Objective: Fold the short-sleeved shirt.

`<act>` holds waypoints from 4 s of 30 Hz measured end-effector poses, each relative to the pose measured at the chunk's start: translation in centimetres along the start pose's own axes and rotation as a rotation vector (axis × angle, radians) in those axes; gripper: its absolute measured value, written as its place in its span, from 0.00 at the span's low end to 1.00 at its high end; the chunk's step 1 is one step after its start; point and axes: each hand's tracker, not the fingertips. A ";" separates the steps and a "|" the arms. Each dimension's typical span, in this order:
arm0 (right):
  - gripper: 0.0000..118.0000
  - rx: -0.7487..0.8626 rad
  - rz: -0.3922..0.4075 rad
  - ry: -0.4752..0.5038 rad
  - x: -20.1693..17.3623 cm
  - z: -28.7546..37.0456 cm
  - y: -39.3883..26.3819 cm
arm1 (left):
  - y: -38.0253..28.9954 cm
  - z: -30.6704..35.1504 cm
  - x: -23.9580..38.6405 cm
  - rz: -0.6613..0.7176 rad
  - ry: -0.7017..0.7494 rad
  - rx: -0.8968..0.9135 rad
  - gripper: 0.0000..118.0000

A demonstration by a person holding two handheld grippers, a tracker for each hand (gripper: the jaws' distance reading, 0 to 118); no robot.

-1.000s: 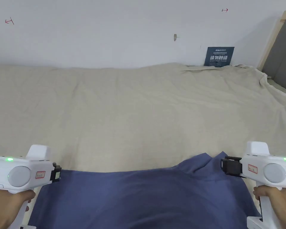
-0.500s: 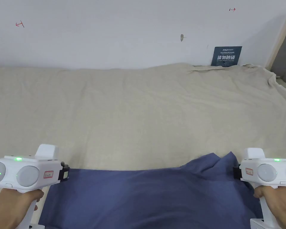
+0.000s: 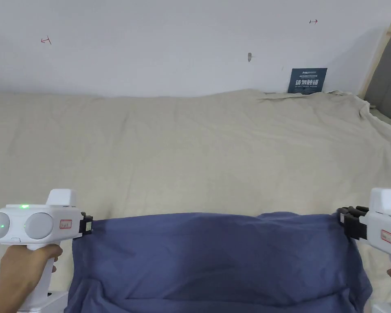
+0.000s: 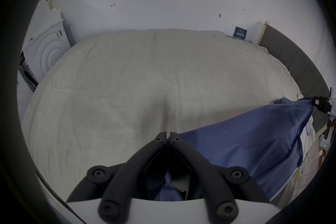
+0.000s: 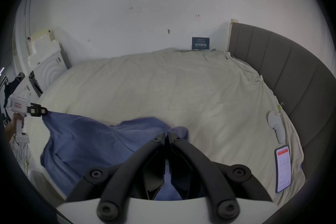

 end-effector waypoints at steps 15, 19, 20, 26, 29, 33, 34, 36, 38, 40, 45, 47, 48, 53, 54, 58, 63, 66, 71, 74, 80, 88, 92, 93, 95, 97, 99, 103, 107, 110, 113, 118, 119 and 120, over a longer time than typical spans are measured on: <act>0.01 0.005 -0.064 0.001 0.6 10.7 -10.1 | -10.2 8.5 -0.9 0.000 -0.002 0.013 0.00; 0.01 -0.067 -0.095 -0.018 0.8 10.0 -13.9 | -13.9 7.6 -1.4 0.023 0.005 -0.029 0.00; 0.01 -0.089 -0.098 -0.030 0.8 9.7 -14.8 | -14.7 7.5 -1.3 0.025 0.013 -0.037 0.00; 0.01 -0.167 -0.104 -0.090 0.5 7.9 -18.9 | -19.0 6.2 -1.9 0.001 0.037 -0.076 0.00; 0.01 -0.197 -0.099 -0.109 0.7 6.5 -20.0 | -20.3 5.4 -1.7 -0.005 0.050 -0.093 0.00; 0.01 -0.231 -0.086 -0.135 0.9 5.0 -21.0 | -21.3 4.6 -1.2 0.004 0.070 -0.099 0.00; 0.01 -0.235 -0.095 -0.136 1.1 4.9 -21.1 | -21.4 4.4 -1.0 -0.002 0.079 -0.103 0.00; 0.01 -0.233 -0.102 -0.140 1.1 4.9 -21.2 | -21.5 4.3 -0.7 -0.006 0.088 -0.098 0.00; 0.01 -0.228 -0.103 -0.141 1.2 5.1 -21.0 | -21.6 4.5 -0.6 -0.010 0.095 -0.091 0.01; 0.01 -0.218 -0.099 -0.141 1.0 5.5 -20.9 | -21.5 4.4 -0.7 0.000 0.094 -0.091 0.03; 0.12 -0.211 -0.119 -0.133 1.1 6.0 -20.3 | -21.4 5.2 -0.7 0.026 0.110 -0.100 0.36; 0.40 -0.188 -0.116 -0.141 0.8 6.9 -19.6 | -21.0 5.8 -1.2 0.062 0.116 -0.101 0.72; 0.54 -0.173 -0.114 -0.140 0.7 7.2 -19.1 | -20.8 6.1 -1.4 0.079 0.100 -0.093 0.83; 0.74 -0.021 -0.079 -0.138 -0.6 9.9 -15.1 | -18.2 9.1 -1.3 0.105 0.038 0.042 0.92; 0.74 0.005 -0.075 -0.150 -0.9 10.4 -14.4 | -17.7 9.7 -1.1 0.107 0.033 0.073 0.92; 0.74 0.112 -0.054 -0.146 -3.0 12.5 -11.4 | -15.8 12.3 0.2 0.098 0.058 0.190 0.92; 0.74 0.193 -0.030 -0.143 -5.2 13.7 -8.8 | -14.2 14.1 2.0 0.080 0.073 0.298 0.92; 0.74 0.225 0.003 -0.167 -6.7 14.2 -8.1 | -13.9 14.4 3.0 0.068 0.082 0.368 0.91; 0.59 0.283 0.028 -0.198 -8.1 14.5 -8.0 | -14.3 14.8 4.8 0.031 0.124 0.453 0.59; 0.10 0.307 0.027 -0.205 -8.7 14.6 -7.9 | -14.4 14.8 5.2 0.017 0.129 0.462 0.18; 0.00 0.350 0.042 -0.205 -9.1 14.6 -7.8 | -14.4 14.8 4.6 0.061 0.024 0.420 0.00; 0.00 0.351 0.044 -0.192 -9.1 13.9 -7.3 | -13.9 13.4 3.9 0.035 -0.022 0.295 0.00; 0.00 0.340 0.040 -0.187 -9.0 13.4 -7.2 | -13.3 11.1 1.3 0.144 -0.161 0.147 0.00; 0.00 0.335 0.041 -0.188 -8.9 13.3 -7.2 | -13.1 10.4 0.4 0.168 -0.183 0.125 0.00; 0.00 0.325 0.037 -0.187 -8.8 13.0 -7.4 | -12.9 8.9 -1.2 0.194 -0.223 0.060 0.00; 0.00 0.311 0.030 -0.183 -8.8 12.7 -7.5 | -12.9 7.5 -2.6 0.216 -0.244 -0.012 0.03; 0.00 0.302 0.033 -0.185 -9.1 12.5 -7.6 | -12.8 6.2 -3.9 0.230 -0.266 -0.060 0.10; 0.00 0.279 0.043 -0.188 -9.2 11.9 -7.7 | -13.2 3.7 -5.9 0.261 -0.297 -0.156 0.57; 0.00 0.264 0.044 -0.190 -9.5 11.6 -7.7 | -14.0 1.5 -7.8 0.283 -0.326 -0.188 0.70; 0.00 0.256 0.041 -0.191 -9.6 11.5 -7.7 | -14.7 1.1 -7.5 0.292 -0.312 -0.198 0.70; 0.00 0.252 0.043 -0.193 -9.9 11.6 -7.6 | -15.2 0.7 -6.9 0.286 -0.306 -0.208 0.69; 0.00 0.243 0.043 -0.198 -9.9 11.7 -7.7 | -15.3 0.9 -5.7 0.243 -0.294 -0.200 0.63; 0.00 0.243 0.043 -0.198 -9.9 11.7 -7.7 | -15.3 1.1 -5.4 0.227 -0.282 -0.191 0.61; 0.00 0.241 0.043 -0.197 -9.9 11.7 -7.7 | -15.3 1.2 -5.0 0.210 -0.272 -0.179 0.61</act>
